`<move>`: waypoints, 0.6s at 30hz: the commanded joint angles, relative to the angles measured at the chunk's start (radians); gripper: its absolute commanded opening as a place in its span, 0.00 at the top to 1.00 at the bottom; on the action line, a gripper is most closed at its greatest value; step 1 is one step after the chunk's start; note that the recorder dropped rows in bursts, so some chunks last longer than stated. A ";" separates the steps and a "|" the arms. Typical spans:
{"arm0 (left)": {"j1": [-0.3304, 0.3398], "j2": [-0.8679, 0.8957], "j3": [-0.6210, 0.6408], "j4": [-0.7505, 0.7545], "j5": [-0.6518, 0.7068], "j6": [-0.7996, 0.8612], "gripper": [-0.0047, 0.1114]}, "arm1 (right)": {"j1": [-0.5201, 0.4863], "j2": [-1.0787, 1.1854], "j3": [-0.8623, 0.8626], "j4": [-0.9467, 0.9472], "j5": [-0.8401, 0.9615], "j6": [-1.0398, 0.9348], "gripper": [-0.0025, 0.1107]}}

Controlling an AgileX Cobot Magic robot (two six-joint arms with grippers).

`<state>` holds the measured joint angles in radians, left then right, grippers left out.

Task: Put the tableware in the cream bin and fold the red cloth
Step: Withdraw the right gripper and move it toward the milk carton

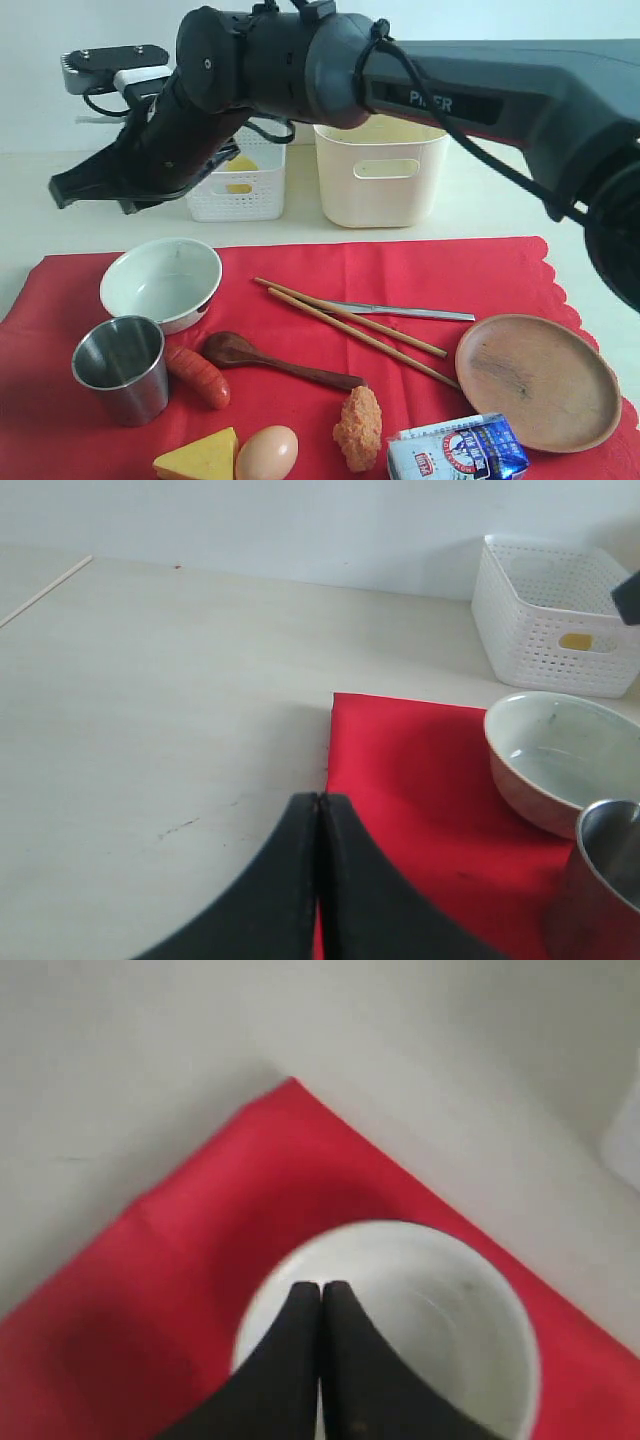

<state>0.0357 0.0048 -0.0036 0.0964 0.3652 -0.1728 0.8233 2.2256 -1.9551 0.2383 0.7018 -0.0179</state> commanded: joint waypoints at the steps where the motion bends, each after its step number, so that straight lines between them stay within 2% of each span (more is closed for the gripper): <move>1: 0.002 -0.005 0.004 -0.001 -0.010 0.000 0.95 | 0.002 -0.038 -0.007 -0.200 0.104 0.107 0.98; 7: 0.002 -0.005 0.004 -0.001 -0.010 0.000 0.95 | 0.002 -0.055 -0.006 -0.246 0.201 0.107 0.98; 18: 0.002 -0.005 0.004 -0.001 -0.010 0.000 0.95 | 0.002 -0.093 -0.006 -0.281 0.274 0.109 0.98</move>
<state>0.0357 0.0048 -0.0036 0.0964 0.3652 -0.1728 0.8233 2.1535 -1.9551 -0.0197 0.9521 0.0878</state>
